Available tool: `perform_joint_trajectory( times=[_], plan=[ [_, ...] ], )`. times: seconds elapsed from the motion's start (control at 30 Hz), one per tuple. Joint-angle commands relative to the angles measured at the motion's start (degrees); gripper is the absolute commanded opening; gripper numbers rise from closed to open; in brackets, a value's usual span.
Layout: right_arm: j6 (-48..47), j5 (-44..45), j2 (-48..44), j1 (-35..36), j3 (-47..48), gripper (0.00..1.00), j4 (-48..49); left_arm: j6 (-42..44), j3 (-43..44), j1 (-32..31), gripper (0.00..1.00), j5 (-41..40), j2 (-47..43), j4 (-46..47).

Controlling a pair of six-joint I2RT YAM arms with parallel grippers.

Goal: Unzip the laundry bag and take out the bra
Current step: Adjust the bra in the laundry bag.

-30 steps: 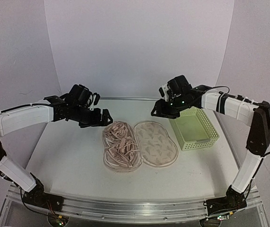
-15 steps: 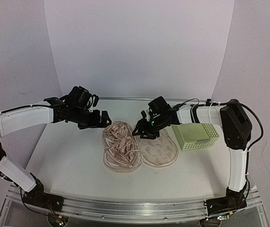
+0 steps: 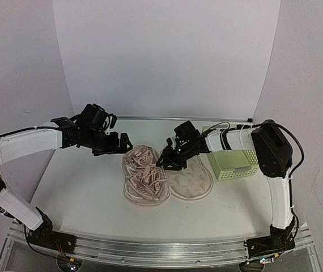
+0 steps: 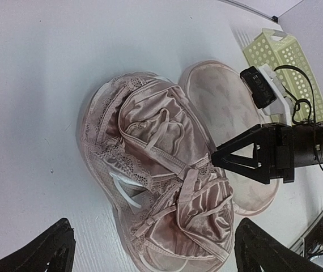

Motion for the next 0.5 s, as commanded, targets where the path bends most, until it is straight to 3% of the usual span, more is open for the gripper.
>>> perform_joint_trajectory(
  times=[0.0, 0.47],
  plan=[
    [0.60, -0.80, -0.50, 0.43, 2.79, 0.42, 2.89, 0.17, -0.24, 0.31, 0.98, -1.32, -2.56, 1.38],
    [-0.15, 3.58, -4.63, 0.56, 1.13, 0.43, 2.53, 0.40, 0.47, 0.29, 0.98, -0.96, -1.88, 1.38]
  ],
)
